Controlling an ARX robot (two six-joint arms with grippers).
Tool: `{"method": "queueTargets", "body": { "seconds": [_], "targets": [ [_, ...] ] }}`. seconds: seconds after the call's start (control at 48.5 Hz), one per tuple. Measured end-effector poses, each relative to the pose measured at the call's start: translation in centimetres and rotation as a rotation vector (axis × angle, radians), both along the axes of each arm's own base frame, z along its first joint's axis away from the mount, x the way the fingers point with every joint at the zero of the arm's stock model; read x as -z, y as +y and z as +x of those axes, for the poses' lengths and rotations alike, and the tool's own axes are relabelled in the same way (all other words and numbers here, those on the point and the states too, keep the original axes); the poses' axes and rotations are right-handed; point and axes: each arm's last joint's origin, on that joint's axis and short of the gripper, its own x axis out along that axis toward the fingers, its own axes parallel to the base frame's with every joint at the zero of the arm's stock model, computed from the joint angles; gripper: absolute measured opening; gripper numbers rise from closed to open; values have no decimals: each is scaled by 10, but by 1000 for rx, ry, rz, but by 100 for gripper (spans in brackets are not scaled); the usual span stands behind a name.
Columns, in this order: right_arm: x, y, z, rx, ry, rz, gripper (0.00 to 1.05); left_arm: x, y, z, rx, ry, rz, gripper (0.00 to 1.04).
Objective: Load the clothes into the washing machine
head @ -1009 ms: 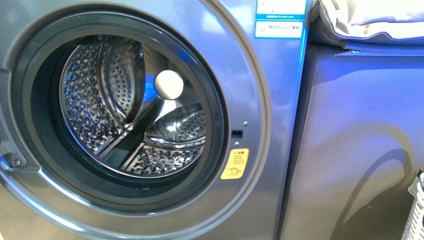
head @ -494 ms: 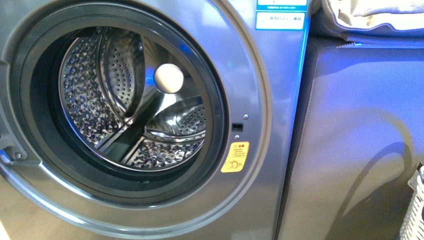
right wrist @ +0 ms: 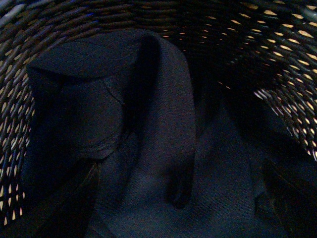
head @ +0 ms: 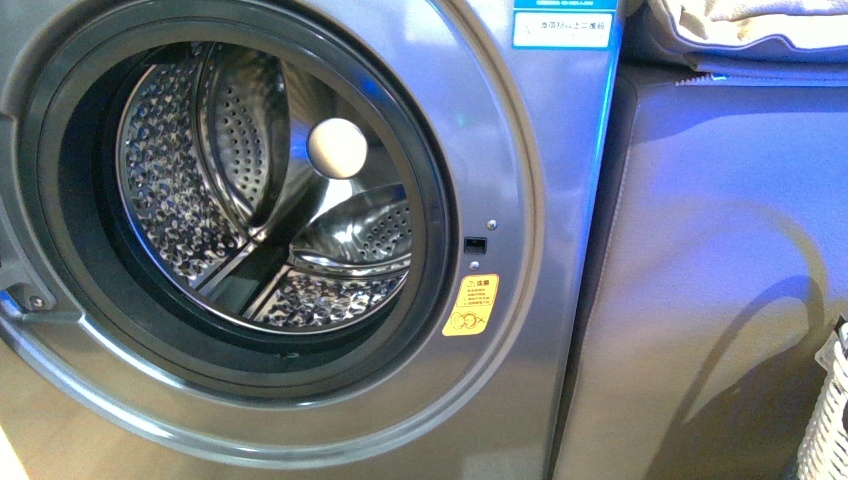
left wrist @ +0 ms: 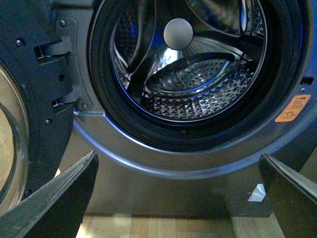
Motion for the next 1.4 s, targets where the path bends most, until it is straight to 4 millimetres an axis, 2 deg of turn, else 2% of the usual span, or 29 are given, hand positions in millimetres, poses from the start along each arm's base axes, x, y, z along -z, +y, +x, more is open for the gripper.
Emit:
{"method": "queueTargets", "body": {
  "seconds": [0.206,0.639,0.989,1.401],
  "targets": [
    [5,9,3,-2,1,-12,97,0,0,0,0,0,0,98],
    [27,10,2,41,46,-2,97,0,0,0,0,0,0,98],
    [37,25,12,-14,50,-70,97,0,0,0,0,0,0,98],
    [61,42,15,-67,87,-58,97,0,0,0,0,0,0,98]
  ]
}}
